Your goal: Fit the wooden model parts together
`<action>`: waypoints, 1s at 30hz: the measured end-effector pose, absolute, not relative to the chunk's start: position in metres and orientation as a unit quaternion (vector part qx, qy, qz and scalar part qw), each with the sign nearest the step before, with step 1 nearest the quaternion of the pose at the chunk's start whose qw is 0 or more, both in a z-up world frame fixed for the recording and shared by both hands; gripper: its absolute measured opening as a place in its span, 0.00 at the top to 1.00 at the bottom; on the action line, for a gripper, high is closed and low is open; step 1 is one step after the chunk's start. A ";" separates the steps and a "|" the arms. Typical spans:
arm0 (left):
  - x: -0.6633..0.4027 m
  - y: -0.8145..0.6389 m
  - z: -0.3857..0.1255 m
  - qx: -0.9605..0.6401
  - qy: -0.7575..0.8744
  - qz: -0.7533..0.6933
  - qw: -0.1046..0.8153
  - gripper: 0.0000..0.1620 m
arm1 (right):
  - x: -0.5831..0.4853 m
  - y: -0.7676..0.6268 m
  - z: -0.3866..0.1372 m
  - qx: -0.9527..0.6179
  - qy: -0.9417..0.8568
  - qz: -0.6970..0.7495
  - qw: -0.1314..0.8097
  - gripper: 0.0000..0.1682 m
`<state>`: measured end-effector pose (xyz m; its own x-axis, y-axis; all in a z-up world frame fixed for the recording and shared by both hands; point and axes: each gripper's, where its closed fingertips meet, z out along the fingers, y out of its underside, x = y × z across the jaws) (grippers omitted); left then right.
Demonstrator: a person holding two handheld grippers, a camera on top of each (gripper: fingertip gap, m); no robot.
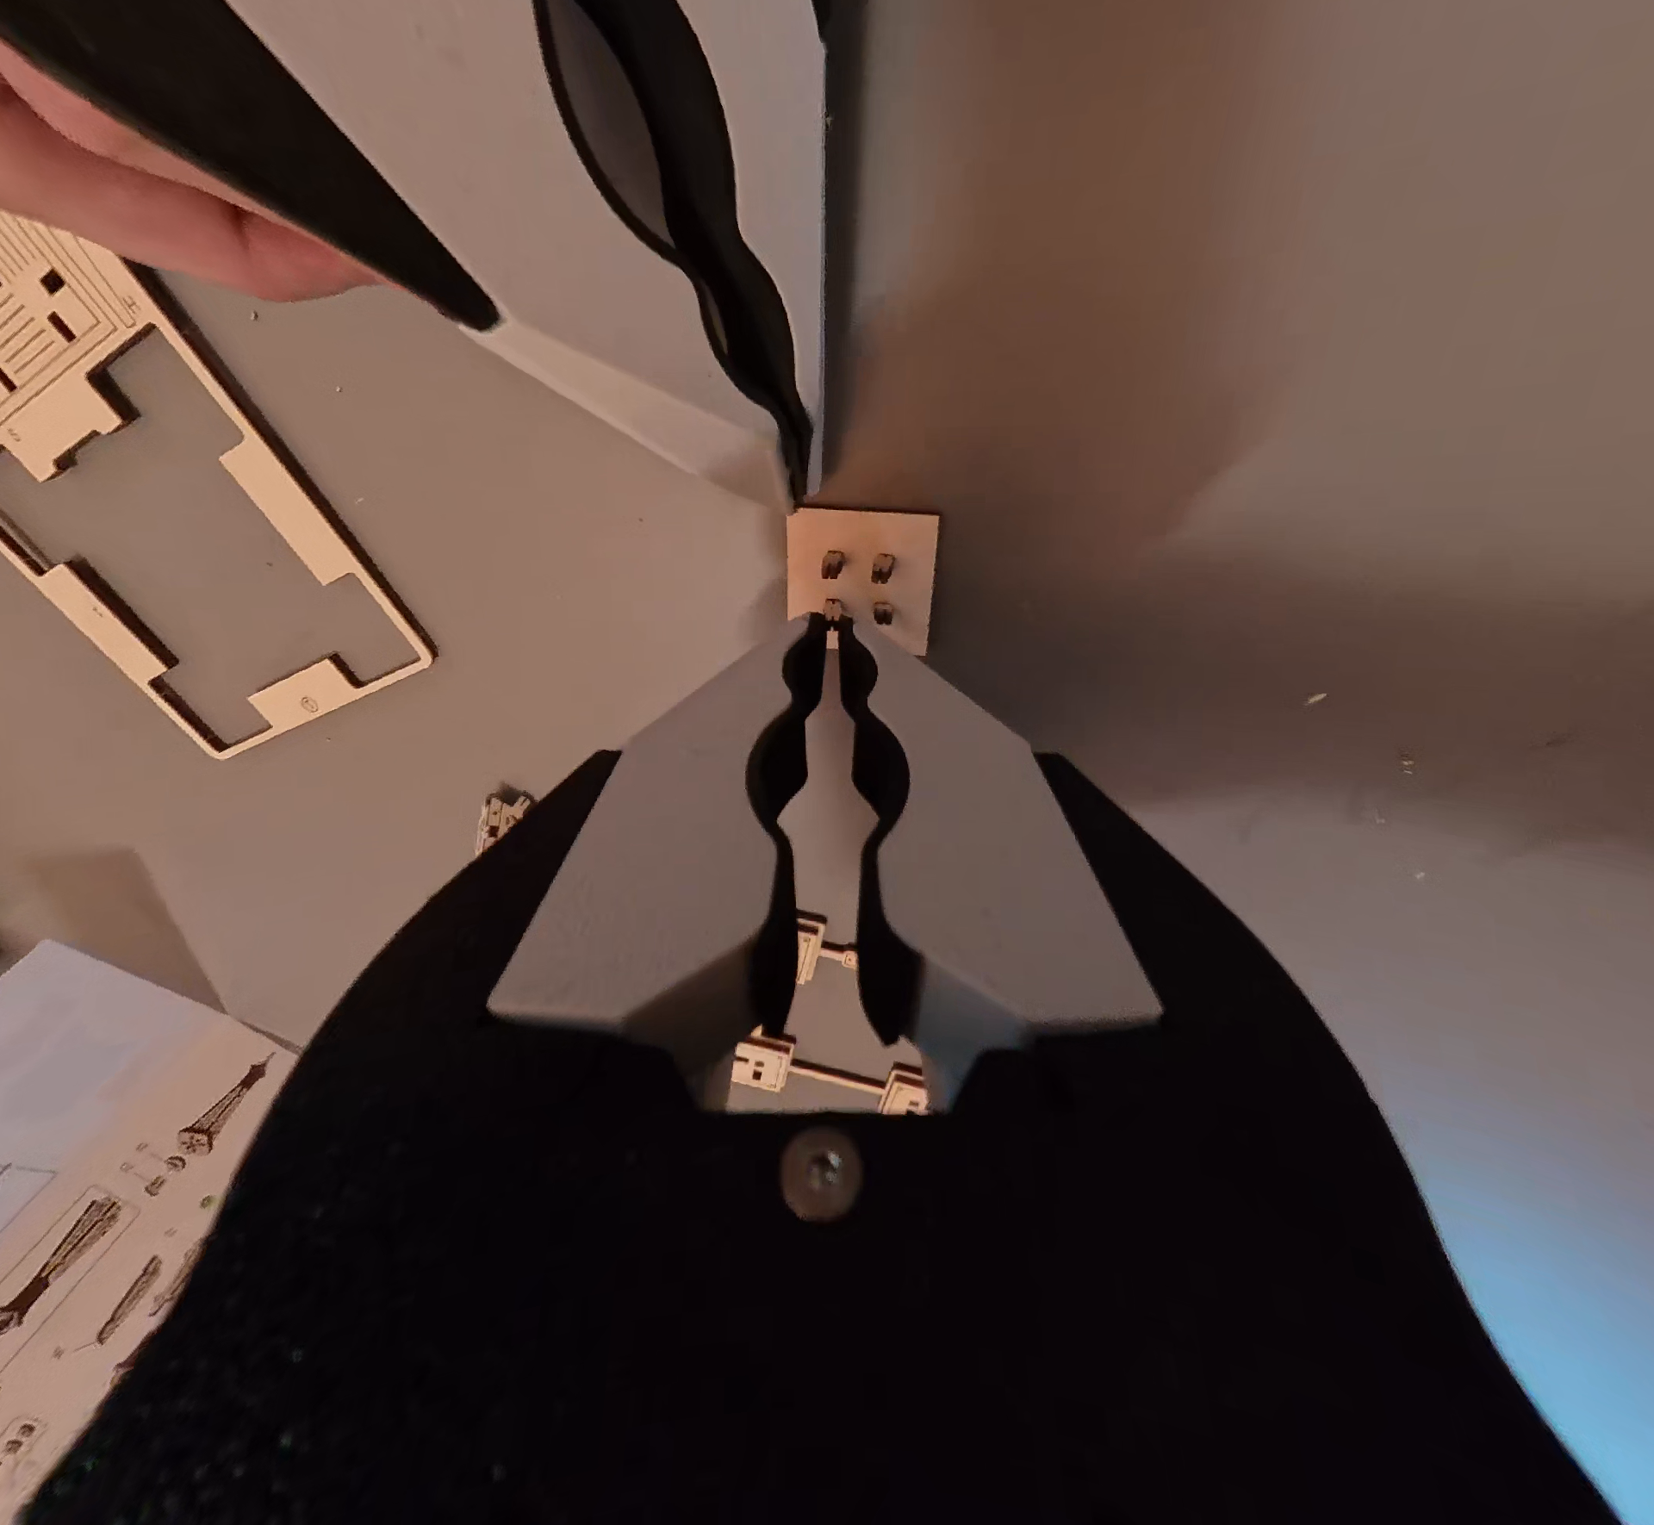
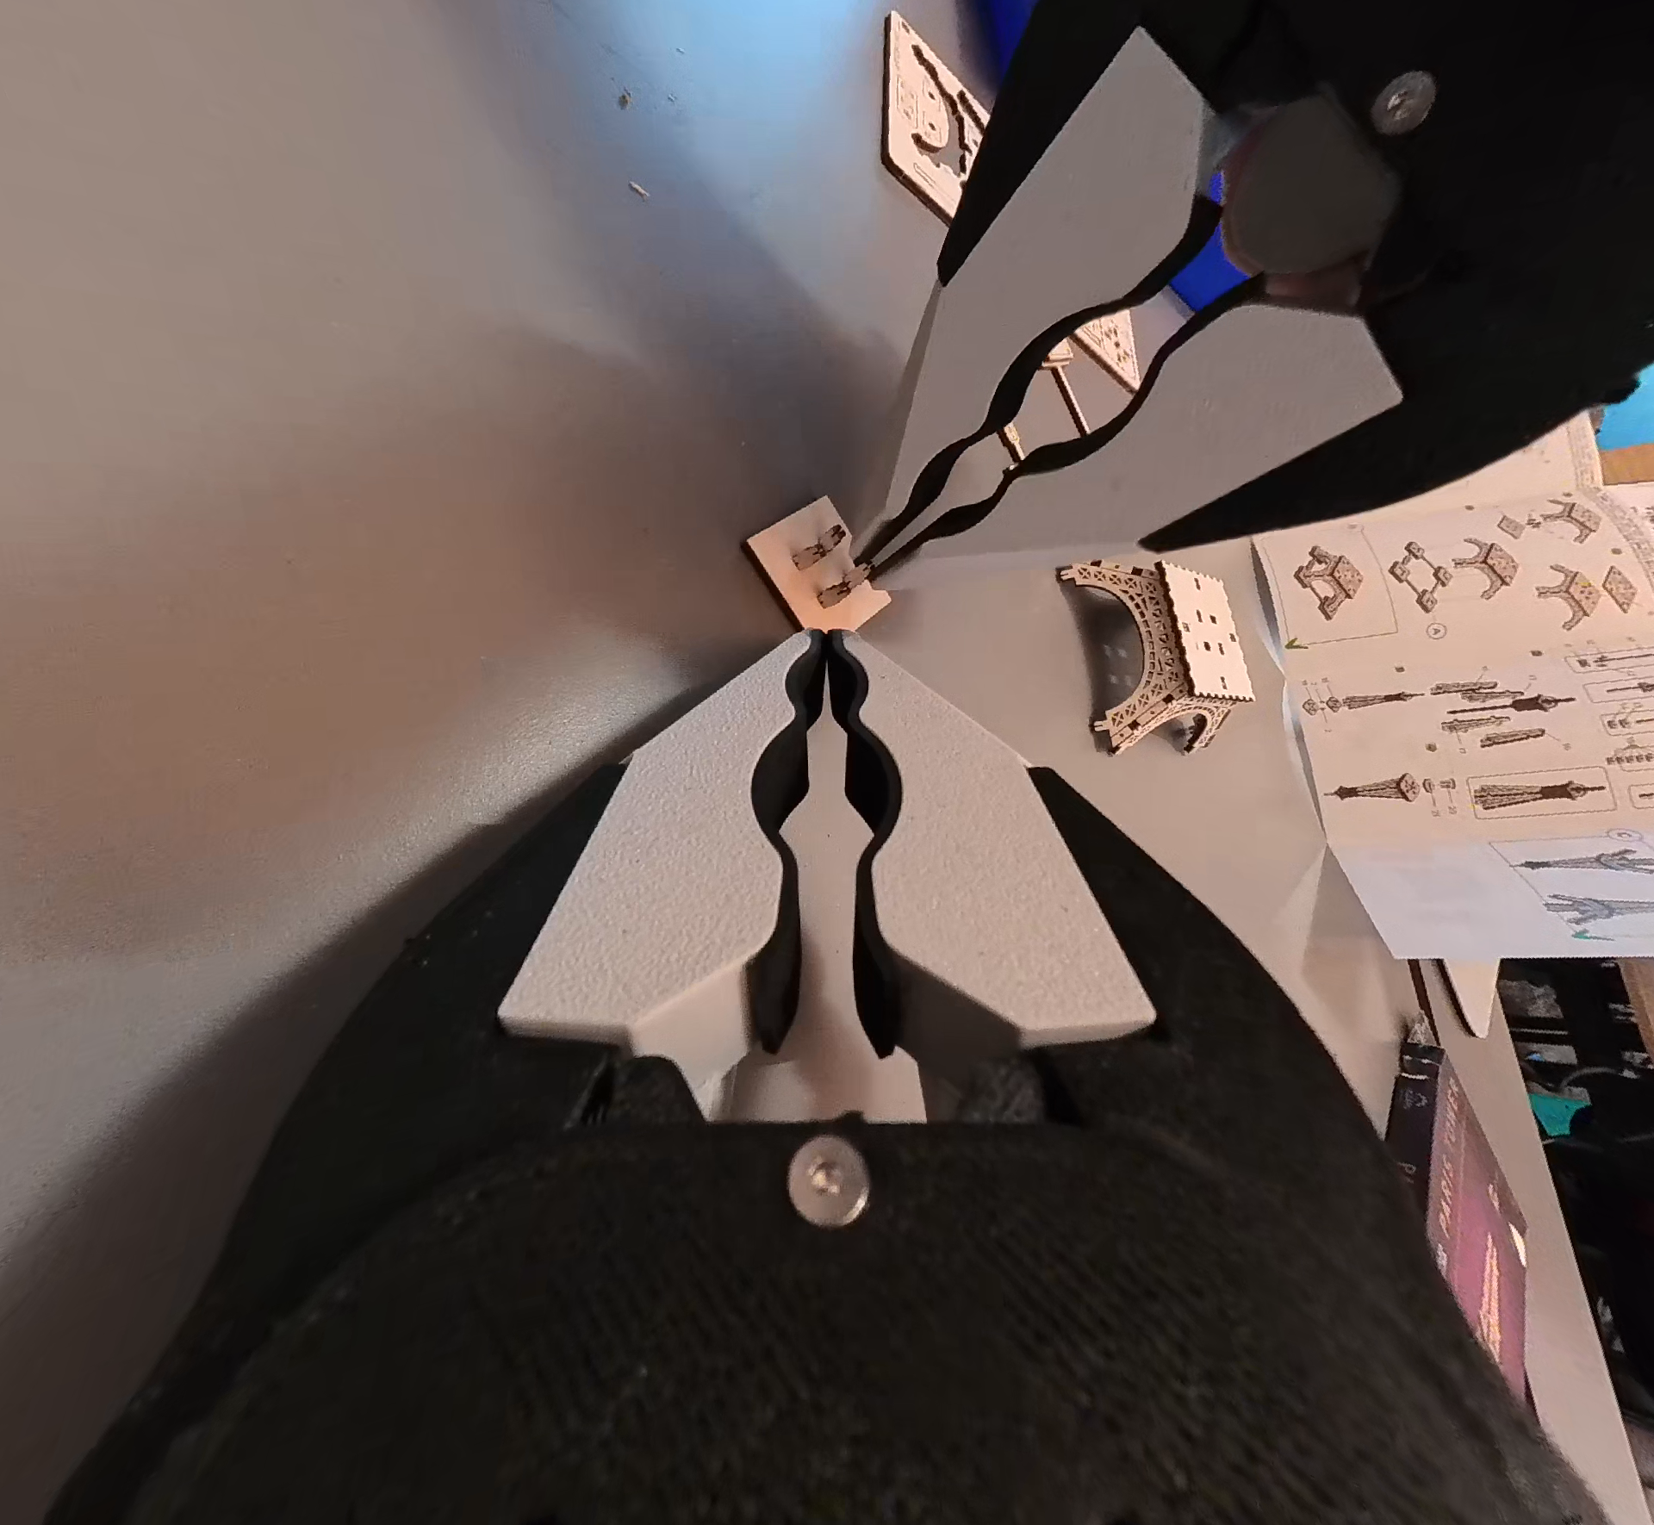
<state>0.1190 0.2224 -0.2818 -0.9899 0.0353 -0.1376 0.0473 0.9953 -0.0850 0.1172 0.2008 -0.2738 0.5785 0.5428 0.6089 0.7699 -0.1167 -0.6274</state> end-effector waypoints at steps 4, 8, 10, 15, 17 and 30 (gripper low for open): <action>0.119 0.222 -0.282 0.024 0.998 -0.025 0.055 1.00 | 0.117 0.201 -0.274 -0.739 -0.444 -0.116 0.494 1.00; 0.119 0.222 -0.282 0.026 0.999 -0.014 0.041 1.00 | 0.117 0.201 -0.274 -0.735 -0.446 -0.124 0.496 1.00; 0.119 0.223 -0.282 0.029 0.999 -0.007 0.039 1.00 | 0.117 0.201 -0.273 -0.732 -0.447 -0.130 0.498 1.00; 0.119 0.223 -0.282 0.023 0.999 -0.005 0.036 1.00 | 0.117 0.201 -0.273 -0.730 -0.449 -0.134 0.499 1.00; 0.118 0.223 -0.283 0.023 0.999 -0.004 0.033 1.00 | 0.117 0.200 -0.273 -0.728 -0.450 -0.133 0.499 1.00; 0.118 0.226 -0.284 0.000 1.000 0.003 -0.020 1.00 | 0.116 0.200 -0.273 -0.726 -0.452 -0.134 0.500 1.00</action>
